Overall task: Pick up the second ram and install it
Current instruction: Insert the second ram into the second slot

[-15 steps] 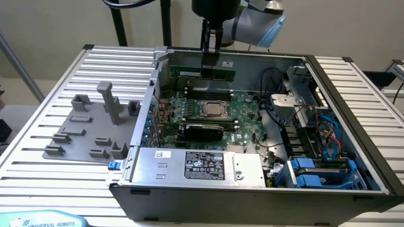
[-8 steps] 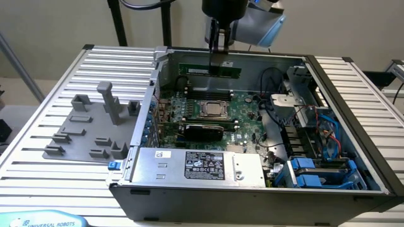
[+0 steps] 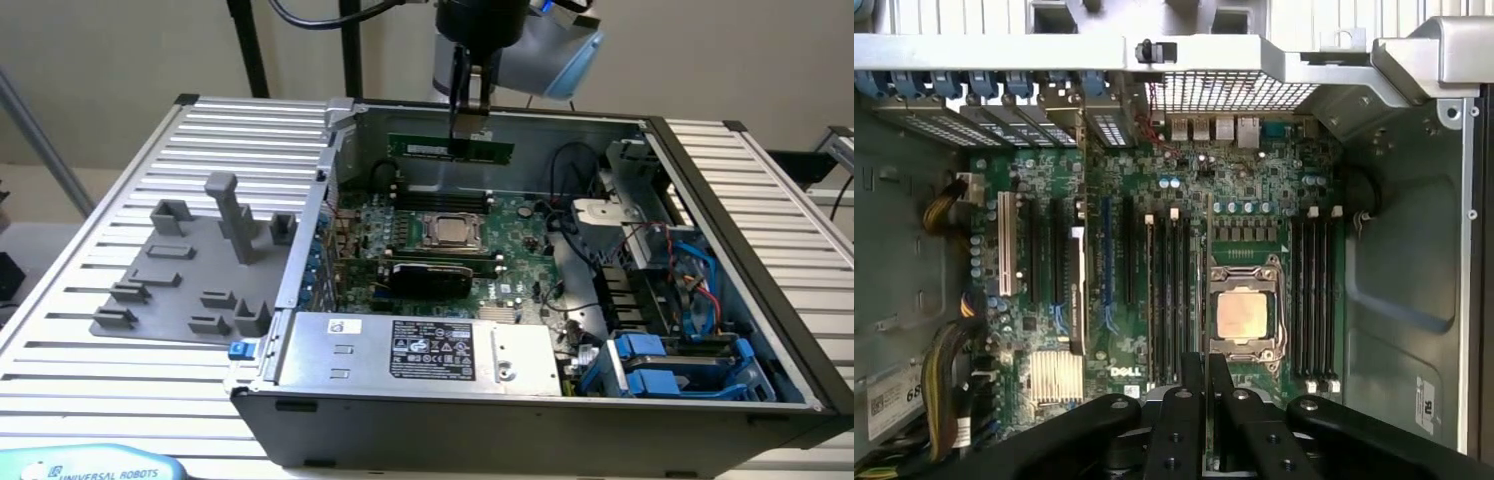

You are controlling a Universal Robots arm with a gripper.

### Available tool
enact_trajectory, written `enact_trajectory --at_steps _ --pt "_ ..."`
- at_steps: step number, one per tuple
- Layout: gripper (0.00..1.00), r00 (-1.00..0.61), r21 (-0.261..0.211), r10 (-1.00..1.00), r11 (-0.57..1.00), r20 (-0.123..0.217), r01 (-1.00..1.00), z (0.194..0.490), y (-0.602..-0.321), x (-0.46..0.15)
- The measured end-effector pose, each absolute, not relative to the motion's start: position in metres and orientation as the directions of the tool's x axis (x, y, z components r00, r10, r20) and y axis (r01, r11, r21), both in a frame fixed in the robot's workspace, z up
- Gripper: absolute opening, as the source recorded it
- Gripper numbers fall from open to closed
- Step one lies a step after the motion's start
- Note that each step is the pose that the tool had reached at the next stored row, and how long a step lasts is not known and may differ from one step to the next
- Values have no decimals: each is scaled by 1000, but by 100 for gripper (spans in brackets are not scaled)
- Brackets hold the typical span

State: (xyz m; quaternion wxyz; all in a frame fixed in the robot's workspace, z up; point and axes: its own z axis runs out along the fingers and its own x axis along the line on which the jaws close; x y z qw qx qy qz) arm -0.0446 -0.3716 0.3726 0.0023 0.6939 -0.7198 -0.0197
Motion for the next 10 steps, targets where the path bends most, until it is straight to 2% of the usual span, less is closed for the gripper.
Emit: enact_trajectory --at_steps 10 --pt "14 -37 32 -999 36 -24 -999 373 -372 -45"
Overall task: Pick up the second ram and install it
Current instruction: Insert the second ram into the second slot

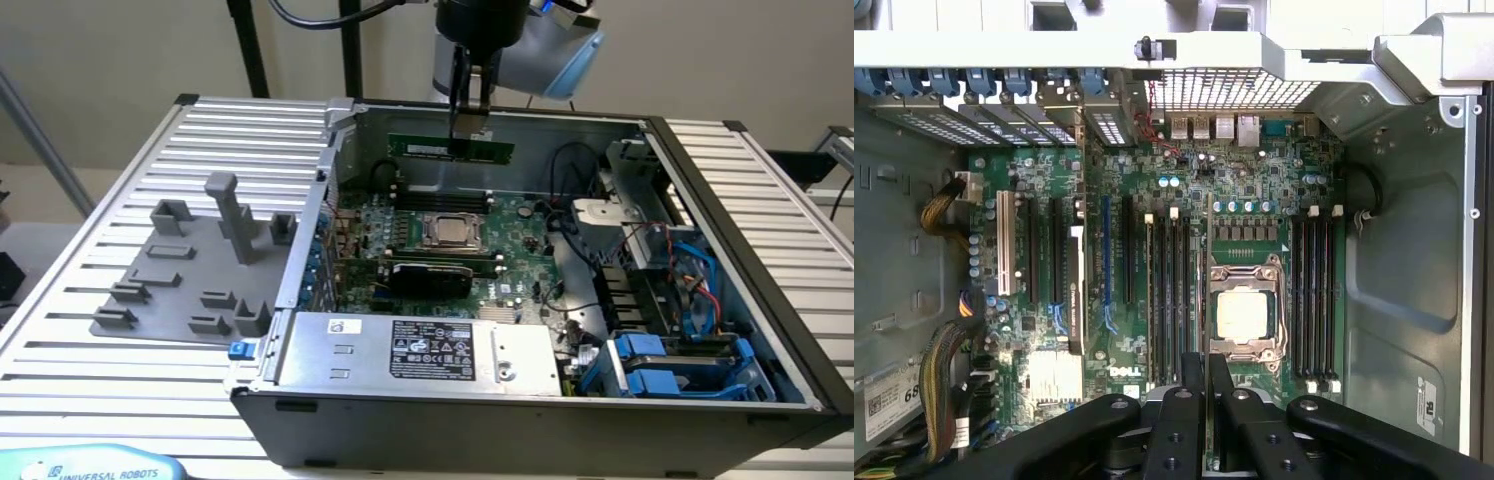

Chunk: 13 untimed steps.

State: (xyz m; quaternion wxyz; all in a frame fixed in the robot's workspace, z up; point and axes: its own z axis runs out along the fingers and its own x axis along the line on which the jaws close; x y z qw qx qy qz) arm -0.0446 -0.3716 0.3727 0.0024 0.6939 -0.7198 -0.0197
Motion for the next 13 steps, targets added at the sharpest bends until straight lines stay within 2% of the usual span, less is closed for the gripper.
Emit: enact_trajectory --at_steps 13 --pt "14 -37 27 -999 36 -23 -999 357 -372 -45"
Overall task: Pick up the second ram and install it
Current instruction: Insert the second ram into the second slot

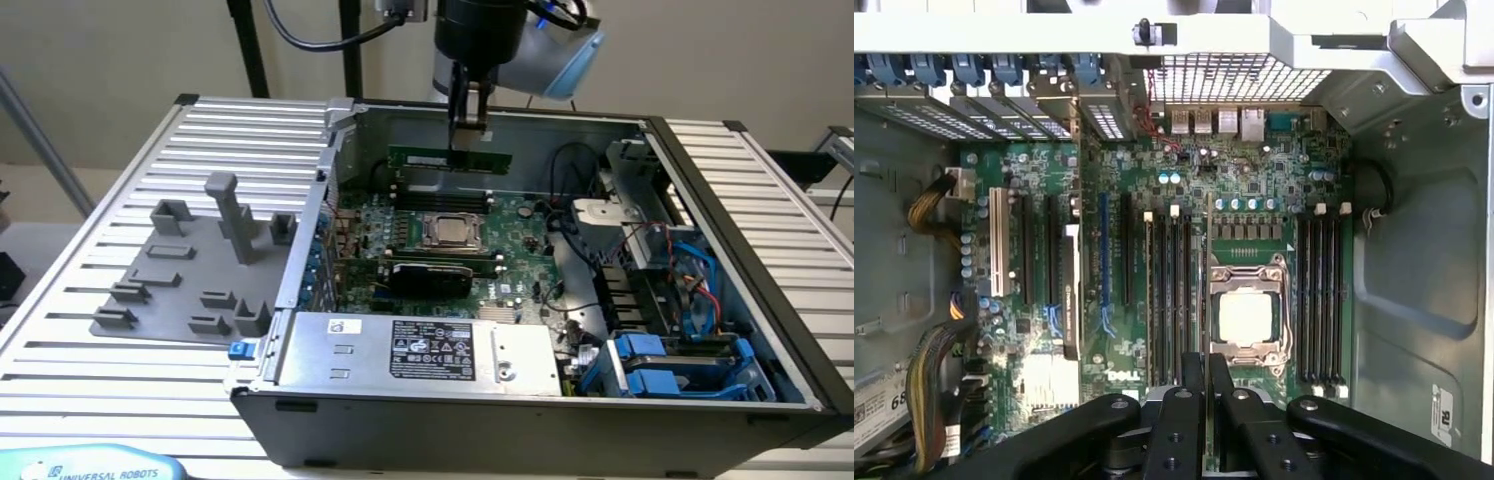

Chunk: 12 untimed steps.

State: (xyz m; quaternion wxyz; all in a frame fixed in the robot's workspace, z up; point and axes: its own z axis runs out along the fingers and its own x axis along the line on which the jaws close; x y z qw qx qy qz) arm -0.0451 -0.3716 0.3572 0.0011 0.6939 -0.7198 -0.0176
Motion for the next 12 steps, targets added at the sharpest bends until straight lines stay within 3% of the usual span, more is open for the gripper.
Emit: enact_trajectory --at_steps 12 --pt "14 -37 27 -999 36 -23 -999 335 -374 -45"
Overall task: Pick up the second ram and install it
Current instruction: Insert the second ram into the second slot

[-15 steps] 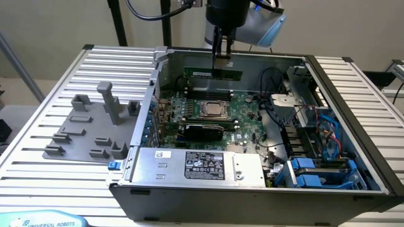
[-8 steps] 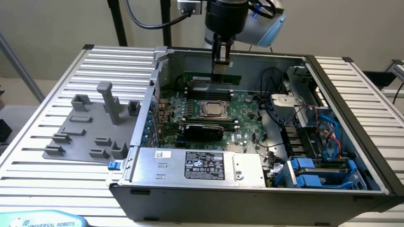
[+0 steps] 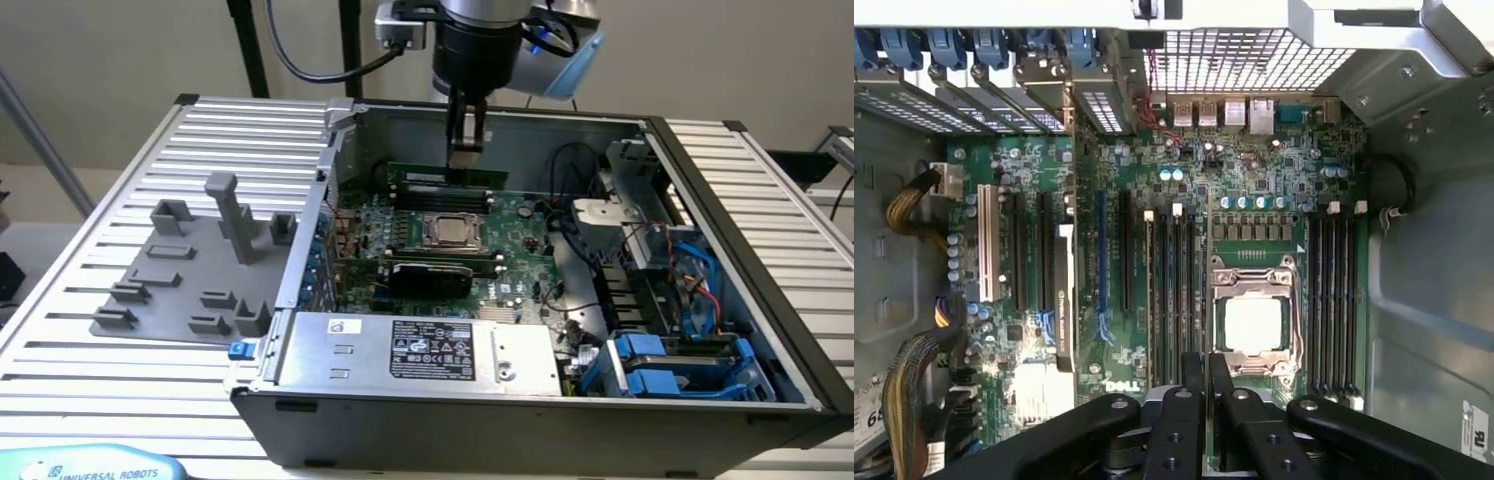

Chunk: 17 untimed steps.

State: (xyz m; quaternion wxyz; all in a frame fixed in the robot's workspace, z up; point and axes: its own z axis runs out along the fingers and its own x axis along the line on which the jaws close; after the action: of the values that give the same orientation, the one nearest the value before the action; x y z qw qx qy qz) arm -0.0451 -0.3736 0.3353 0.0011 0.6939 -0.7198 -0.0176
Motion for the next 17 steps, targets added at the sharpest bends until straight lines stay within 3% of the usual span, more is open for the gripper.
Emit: enact_trajectory --at_steps 17 --pt "14 -37 27 -999 36 -23 -999 305 -385 -38"
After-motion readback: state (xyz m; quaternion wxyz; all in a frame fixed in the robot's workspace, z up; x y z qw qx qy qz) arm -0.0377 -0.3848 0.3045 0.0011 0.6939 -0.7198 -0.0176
